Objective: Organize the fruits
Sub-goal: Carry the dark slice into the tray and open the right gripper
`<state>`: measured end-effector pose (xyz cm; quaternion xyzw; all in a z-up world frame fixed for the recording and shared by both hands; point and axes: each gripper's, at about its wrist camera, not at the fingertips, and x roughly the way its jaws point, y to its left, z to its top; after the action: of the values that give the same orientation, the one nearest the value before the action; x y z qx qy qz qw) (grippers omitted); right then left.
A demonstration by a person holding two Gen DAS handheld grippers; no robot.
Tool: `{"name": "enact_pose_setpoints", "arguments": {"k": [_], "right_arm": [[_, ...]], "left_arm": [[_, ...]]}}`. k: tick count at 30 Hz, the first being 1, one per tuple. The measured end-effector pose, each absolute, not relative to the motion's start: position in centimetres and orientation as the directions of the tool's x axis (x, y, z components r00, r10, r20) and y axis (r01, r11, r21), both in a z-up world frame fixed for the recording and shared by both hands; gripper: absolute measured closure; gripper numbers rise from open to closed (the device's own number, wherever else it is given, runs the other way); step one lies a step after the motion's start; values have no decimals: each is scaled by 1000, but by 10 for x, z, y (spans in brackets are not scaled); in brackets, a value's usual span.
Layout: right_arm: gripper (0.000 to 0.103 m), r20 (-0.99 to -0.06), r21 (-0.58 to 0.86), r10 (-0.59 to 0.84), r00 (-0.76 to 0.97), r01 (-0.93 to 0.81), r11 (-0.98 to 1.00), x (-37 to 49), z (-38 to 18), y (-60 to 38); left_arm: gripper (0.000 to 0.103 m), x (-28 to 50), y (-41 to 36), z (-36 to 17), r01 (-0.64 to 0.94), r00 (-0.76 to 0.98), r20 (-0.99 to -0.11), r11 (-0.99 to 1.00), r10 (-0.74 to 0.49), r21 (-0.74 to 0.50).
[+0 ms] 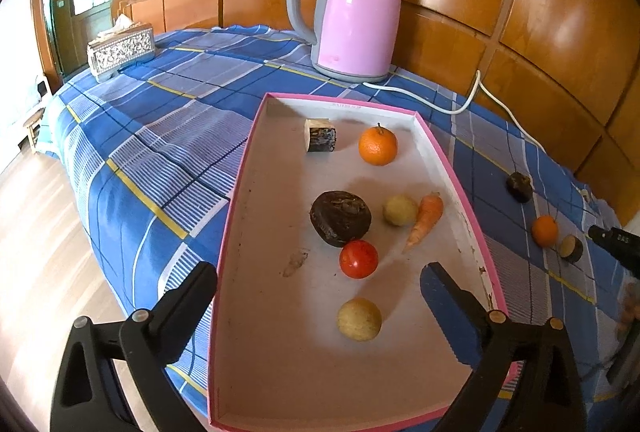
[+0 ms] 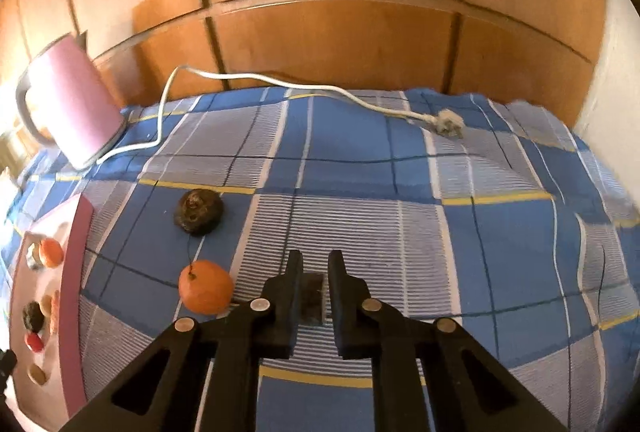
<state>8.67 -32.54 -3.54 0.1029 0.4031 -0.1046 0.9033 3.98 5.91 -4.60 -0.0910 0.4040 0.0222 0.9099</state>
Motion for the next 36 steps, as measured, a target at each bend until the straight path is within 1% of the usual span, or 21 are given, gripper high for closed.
{"name": "enact_pose_setpoints", "arguments": {"k": [2,3,6,7,11,13,14,17,18,19,21,24,29,33,36], "right_arm": [[83,-756,130,-97,647,294,947,85,-37,-334],[73,-759,132,-100,643,303,944,85,-38,-337],[70,-769,150,-90,633,315,937,88,-42,-342],[67,-773,152,-86,629,315,937,90,-43,-341],[61,-777,184,-49,627,301,936,94,-46,-336],[46,-776,176,-37,630,272,946,96,-46,-326],[46,-782,154,-42,622,258,954,97,-48,-321],[48,-810,27,-118,575,238,971,102,-57,-306],[64,-815,15,-118,567,225,974,102,-61,-303],[75,-819,4,-122,561,218,976,102,-63,-301],[75,-816,-16,-139,561,218,976,98,-65,-299],[76,-801,-3,-130,584,214,977,90,-58,-297],[76,-761,41,-73,645,161,986,77,-36,-282],[76,-742,130,45,669,78,988,69,-22,-262],[76,-728,206,165,666,-17,978,65,-15,-238]], "left_arm": [[1,41,59,-47,-115,670,-741,982,-33,-148],[1,41,59,-47,-115,668,-743,982,-35,-150],[1,43,59,-48,-115,665,-746,982,-36,-150],[1,43,59,-48,-115,664,-747,982,-37,-151],[0,44,61,-48,-121,662,-748,980,-37,-156],[0,45,61,-49,-122,659,-751,980,-37,-156],[0,45,61,-49,-121,658,-752,980,-38,-156],[0,44,60,-50,-113,657,-753,982,-39,-149],[0,44,59,-50,-112,656,-754,982,-40,-149],[0,44,59,-50,-111,657,-753,983,-40,-150],[0,43,59,-49,-114,660,-750,983,-35,-145],[0,43,61,-47,-126,668,-744,981,-28,-150],[0,43,69,-44,-148,677,-736,976,-18,-160],[0,44,77,-41,-173,683,-730,971,-4,-167],[0,45,83,-40,-192,687,-727,967,9,-169]]}}
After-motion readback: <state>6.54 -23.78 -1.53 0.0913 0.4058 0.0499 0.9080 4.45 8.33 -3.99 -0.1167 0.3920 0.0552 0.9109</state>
